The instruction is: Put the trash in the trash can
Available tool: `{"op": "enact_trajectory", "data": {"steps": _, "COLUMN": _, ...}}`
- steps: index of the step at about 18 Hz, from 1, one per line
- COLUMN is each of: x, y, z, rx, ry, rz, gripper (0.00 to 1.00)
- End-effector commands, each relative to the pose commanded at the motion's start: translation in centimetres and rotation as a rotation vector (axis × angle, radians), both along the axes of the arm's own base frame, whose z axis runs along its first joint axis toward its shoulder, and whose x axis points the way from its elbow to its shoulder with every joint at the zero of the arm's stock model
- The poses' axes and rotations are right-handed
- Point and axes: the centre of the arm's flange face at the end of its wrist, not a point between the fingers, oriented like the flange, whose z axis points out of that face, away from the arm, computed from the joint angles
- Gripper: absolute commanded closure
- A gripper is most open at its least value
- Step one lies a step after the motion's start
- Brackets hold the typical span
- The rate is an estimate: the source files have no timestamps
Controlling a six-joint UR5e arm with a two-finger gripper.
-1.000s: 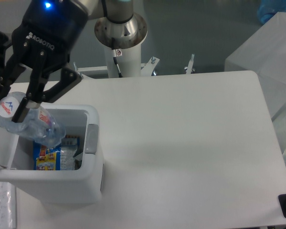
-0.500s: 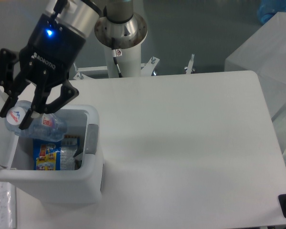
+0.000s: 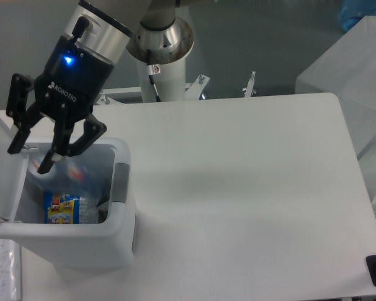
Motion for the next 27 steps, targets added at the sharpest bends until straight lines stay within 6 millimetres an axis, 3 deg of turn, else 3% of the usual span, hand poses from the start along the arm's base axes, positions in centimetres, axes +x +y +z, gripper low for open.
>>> {"op": "enact_trajectory", "data": {"steps": 2, "x": -0.3, "y": -0.9, "z": 0.0, "rx": 0.000, "ry": 0.003, "rz": 0.013, "gripper": 0.00}}
{"op": "enact_trajectory", "data": {"steps": 3, "x": -1.5, "y": -1.6, "z": 0.2, "rx": 0.001, "ry": 0.005, "rz": 0.036, "gripper": 0.00}}
{"op": "enact_trajectory", "data": {"steps": 9, "x": -13.5, "y": -7.6, "z": -0.5, "rx": -0.006, "ry": 0.000, "rz": 0.258, "gripper": 0.00}}
{"op": "enact_trajectory", "data": {"steps": 12, "x": -20.0, "y": -10.1, "z": -3.8, "rx": -0.041, "ry": -0.006, "rz": 0.327, "gripper": 0.00}}
{"op": "enact_trajectory", "data": {"steps": 17, "x": -27.9, "y": -12.4, "z": -10.9, "rx": -0.206, "ry": 0.017, "rz": 0.453, "gripper": 0.00}}
{"op": "enact_trajectory", "data": {"steps": 21, "x": -31.4, "y": -13.2, "z": -15.3, "rx": -0.385, "ry": 0.148, "rz": 0.484, "gripper": 0.00}}
{"op": "enact_trajectory", "data": {"steps": 27, "x": -32.4, "y": -13.9, "z": -17.6, "rx": -0.592, "ry": 0.382, "rz": 0.279, "gripper": 0.00}}
